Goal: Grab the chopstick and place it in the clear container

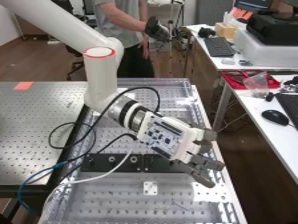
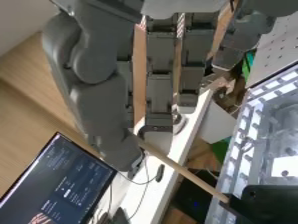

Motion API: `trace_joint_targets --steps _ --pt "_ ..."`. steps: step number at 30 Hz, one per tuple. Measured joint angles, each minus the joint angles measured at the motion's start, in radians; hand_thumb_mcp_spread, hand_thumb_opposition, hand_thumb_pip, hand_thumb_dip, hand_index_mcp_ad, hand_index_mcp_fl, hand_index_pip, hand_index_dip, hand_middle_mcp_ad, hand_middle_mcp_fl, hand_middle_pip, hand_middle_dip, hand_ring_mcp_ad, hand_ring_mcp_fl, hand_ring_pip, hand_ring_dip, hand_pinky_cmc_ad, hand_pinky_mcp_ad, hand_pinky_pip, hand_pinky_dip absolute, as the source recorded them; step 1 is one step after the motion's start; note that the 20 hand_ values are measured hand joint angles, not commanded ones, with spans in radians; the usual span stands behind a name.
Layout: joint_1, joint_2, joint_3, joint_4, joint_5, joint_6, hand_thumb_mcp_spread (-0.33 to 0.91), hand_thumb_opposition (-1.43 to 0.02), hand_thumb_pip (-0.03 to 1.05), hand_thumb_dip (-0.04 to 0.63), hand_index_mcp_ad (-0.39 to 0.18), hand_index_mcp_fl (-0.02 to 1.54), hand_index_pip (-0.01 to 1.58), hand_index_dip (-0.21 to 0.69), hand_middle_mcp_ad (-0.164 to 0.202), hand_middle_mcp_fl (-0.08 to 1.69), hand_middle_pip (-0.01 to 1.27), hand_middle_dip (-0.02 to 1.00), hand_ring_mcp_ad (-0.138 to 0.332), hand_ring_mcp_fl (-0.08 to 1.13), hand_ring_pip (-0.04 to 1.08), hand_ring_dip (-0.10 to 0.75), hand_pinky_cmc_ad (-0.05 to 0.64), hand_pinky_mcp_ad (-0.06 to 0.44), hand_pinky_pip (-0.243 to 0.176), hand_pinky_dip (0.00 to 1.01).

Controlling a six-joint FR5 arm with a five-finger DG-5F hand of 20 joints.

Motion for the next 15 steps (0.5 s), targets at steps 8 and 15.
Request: trace_joint_targets --steps 8,15 --pt "0.002 0.004 0.004 0.005 0.007 -0.029 0.69 -1.03 0.50 0.297 -0.122 0.89 1.10 0.033 0.044 1.04 0.63 0.62 0.072 0.63 0.10 0.426 0.312 0.215 -0.042 0.18" --pt "0.006 0.006 0.002 0.008 0.015 -0.032 0.69 -1.05 0.50 0.297 -0.122 0.94 1.02 0.065 0.044 1.08 0.60 0.62 0.068 0.66 0.10 0.426 0.333 0.216 -0.026 0.18"
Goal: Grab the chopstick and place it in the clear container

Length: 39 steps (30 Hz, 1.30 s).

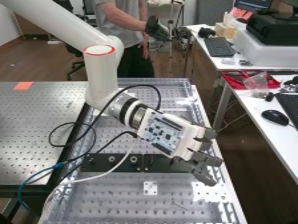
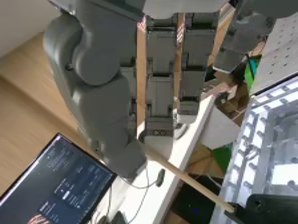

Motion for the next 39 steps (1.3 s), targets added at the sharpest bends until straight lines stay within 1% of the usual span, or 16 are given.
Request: trace_joint_targets --steps 7,9,11,12,13,15,17,19,21,24,26,31,33,36,38,39 --pt "0.000 0.002 0.007 0.003 -0.010 -0.029 0.69 -1.06 0.50 0.297 -0.122 0.97 0.99 0.065 0.044 1.11 0.58 0.60 0.068 0.66 0.10 0.426 0.328 0.215 -0.026 0.18" --pt "-0.002 0.002 0.009 -0.004 -0.020 -0.029 0.67 -1.08 0.50 0.297 -0.120 0.98 0.97 0.065 0.045 1.13 0.55 0.61 0.068 0.65 0.10 0.426 0.328 0.215 -0.026 0.18" --pt "-0.004 0.002 0.012 -0.016 -0.030 -0.023 0.66 -1.09 0.50 0.297 -0.101 0.98 0.95 0.075 0.044 1.14 0.51 0.61 0.072 0.63 0.10 0.426 0.328 0.234 -0.026 0.18" --pt "-0.006 0.001 0.013 -0.021 -0.037 -0.017 0.65 -1.09 0.50 0.300 -0.098 0.97 0.94 0.080 0.040 1.13 0.50 0.61 0.072 0.61 0.10 0.426 0.328 0.230 -0.026 0.18" --pt "-0.007 -0.001 0.013 -0.025 -0.043 -0.012 0.63 -1.06 0.51 0.300 -0.098 0.93 0.91 0.080 0.042 1.12 0.48 0.61 0.072 0.60 0.09 0.426 0.328 0.232 -0.026 0.18" --pt "-0.008 -0.001 0.012 -0.027 -0.045 -0.007 0.61 -1.01 0.58 0.300 -0.098 0.81 0.85 0.077 0.040 1.06 0.45 0.61 0.072 0.54 0.09 0.426 0.332 0.234 -0.030 0.18" --pt "-0.009 -0.001 0.009 -0.027 -0.044 -0.002 0.58 -0.97 0.60 0.304 -0.098 0.73 0.84 0.075 0.044 1.04 0.41 0.61 0.068 0.51 0.09 0.426 0.333 0.234 -0.026 0.18" --pt "-0.010 -0.001 0.003 -0.026 -0.040 0.002 0.54 -0.94 0.62 0.304 -0.098 0.72 0.84 0.075 0.044 1.04 0.40 0.61 0.068 0.49 0.08 0.426 0.330 0.234 -0.030 0.18" --pt "-0.011 0.000 0.001 -0.026 -0.038 0.004 0.53 -0.93 0.63 0.305 -0.096 0.72 0.84 0.049 0.040 0.99 0.40 0.60 0.072 0.48 0.08 0.422 0.333 0.234 -0.030 0.18" --pt "-0.012 0.003 -0.006 -0.025 -0.035 0.009 0.52 -0.92 0.63 0.304 -0.099 0.66 0.84 0.037 0.040 0.96 0.40 0.60 0.072 0.46 0.08 0.426 0.316 0.234 -0.026 0.18" --pt "-0.012 0.007 -0.013 -0.023 -0.032 0.010 0.51 -0.91 0.63 0.304 -0.099 0.65 0.84 0.035 0.040 0.96 0.40 0.60 0.072 0.45 0.08 0.422 0.298 0.234 -0.026 0.18" --pt "-0.010 0.017 -0.032 -0.016 -0.030 0.013 0.51 -0.90 0.65 0.309 -0.099 0.64 0.84 0.017 0.042 0.95 0.40 0.60 0.070 0.45 0.08 0.422 0.300 0.234 -0.026 0.18" --pt "-0.009 0.019 -0.038 -0.014 -0.030 0.019 0.51 -0.90 0.67 0.309 -0.099 0.64 0.85 0.017 0.042 0.93 0.40 0.60 0.070 0.45 0.08 0.422 0.278 0.234 -0.026 0.18" --pt "-0.008 0.022 -0.043 -0.015 -0.037 0.029 0.51 -0.88 0.67 0.309 -0.099 0.64 0.86 0.016 0.044 0.93 0.40 0.60 0.068 0.44 0.08 0.422 0.281 0.234 -0.026 0.18" --pt "-0.008 0.022 -0.044 -0.017 -0.048 0.034 0.51 -0.88 0.67 0.309 -0.099 0.62 0.87 0.016 0.040 0.92 0.40 0.60 0.072 0.41 0.08 0.424 0.281 0.234 -0.026 0.18" --pt "-0.008 0.022 -0.044 -0.018 -0.054 0.036 0.51 -0.88 0.67 0.311 -0.101 0.59 0.87 0.016 0.040 0.87 0.40 0.60 0.072 0.38 0.08 0.422 0.283 0.234 -0.030 0.18"
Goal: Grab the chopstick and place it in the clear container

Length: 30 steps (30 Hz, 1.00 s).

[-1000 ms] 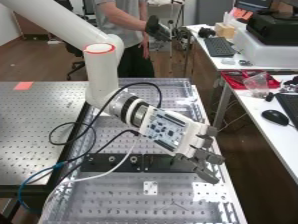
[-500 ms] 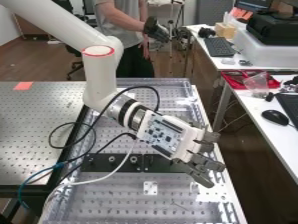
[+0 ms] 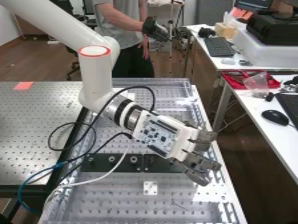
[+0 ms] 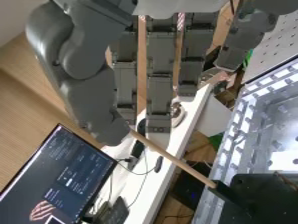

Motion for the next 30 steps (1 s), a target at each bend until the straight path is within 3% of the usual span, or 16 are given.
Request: trace_joint_targets --steps 7,11,15,19,22,30 --pt "-0.005 0.006 -0.014 0.016 -0.002 0.057 0.48 -0.86 0.68 0.307 -0.101 0.51 0.89 0.005 0.044 0.67 0.34 0.59 0.073 0.27 0.07 0.419 0.255 0.234 -0.037 0.19" --pt "-0.010 0.010 -0.033 0.026 0.006 0.110 0.47 -0.85 0.70 0.307 -0.101 0.49 0.92 0.007 0.044 0.67 0.34 0.59 0.068 0.26 0.07 0.422 0.246 0.230 -0.061 0.20" --pt "-0.014 0.012 -0.050 0.033 0.008 0.158 0.48 -0.83 0.70 0.311 -0.101 0.48 0.93 -0.005 0.044 0.67 0.36 0.59 0.072 0.25 0.07 0.422 0.246 0.230 -0.061 0.21" --pt "-0.016 0.010 -0.061 0.036 0.007 0.253 0.48 -0.82 0.70 0.311 -0.101 0.47 0.94 -0.012 0.044 0.68 0.38 0.58 0.068 0.25 0.07 0.422 0.216 0.230 -0.061 0.21" --pt "-0.016 0.007 -0.069 0.041 0.006 0.289 0.48 -0.82 0.70 0.311 -0.101 0.47 0.94 -0.012 0.044 0.69 0.39 0.58 0.072 0.25 0.07 0.422 0.211 0.230 -0.061 0.21" --pt "-0.013 0.004 -0.066 0.045 -0.005 0.266 0.48 -0.82 0.70 0.311 -0.101 0.47 0.95 -0.012 0.042 0.69 0.41 0.58 0.072 0.26 0.07 0.422 0.211 0.230 -0.061 0.21"
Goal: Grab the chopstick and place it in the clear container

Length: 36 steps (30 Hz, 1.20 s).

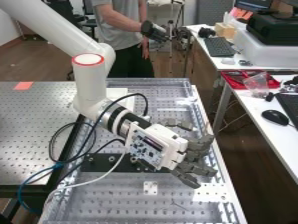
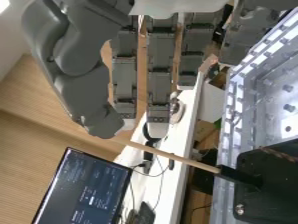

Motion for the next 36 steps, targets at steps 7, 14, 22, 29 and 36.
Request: trace_joint_targets --steps 7,14,22,29,36 --pt "0.004 -0.009 0.018 -0.008 -0.010 0.006 0.48 -0.82 0.68 0.307 -0.101 0.46 1.01 -0.012 0.042 0.68 0.44 0.59 0.072 0.26 0.07 0.422 0.215 0.230 -0.061 0.20" --pt "0.007 -0.021 0.039 -0.024 -0.009 0.006 0.48 -0.82 0.66 0.311 -0.101 0.41 1.12 -0.012 0.044 0.69 0.51 0.59 0.070 0.27 0.07 0.422 0.223 0.230 -0.061 0.19" --pt "0.008 -0.026 0.054 -0.040 -0.014 -0.011 0.52 -0.82 0.66 0.305 -0.101 0.39 1.20 -0.012 0.042 0.65 0.54 0.61 0.070 0.28 0.08 0.428 0.232 0.230 -0.061 0.18" --pt "0.009 -0.029 0.067 -0.056 -0.010 -0.035 0.52 -0.82 0.66 0.309 -0.103 0.34 1.25 -0.012 0.042 0.62 0.60 0.62 0.073 0.28 0.07 0.445 0.241 0.232 -0.061 0.18" --pt "0.009 -0.033 0.077 -0.058 -0.004 -0.050 0.53 -0.82 0.61 0.291 -0.103 0.34 1.30 -0.012 0.044 0.61 0.66 0.63 0.073 0.31 0.08 0.478 0.251 0.229 -0.061 0.18"
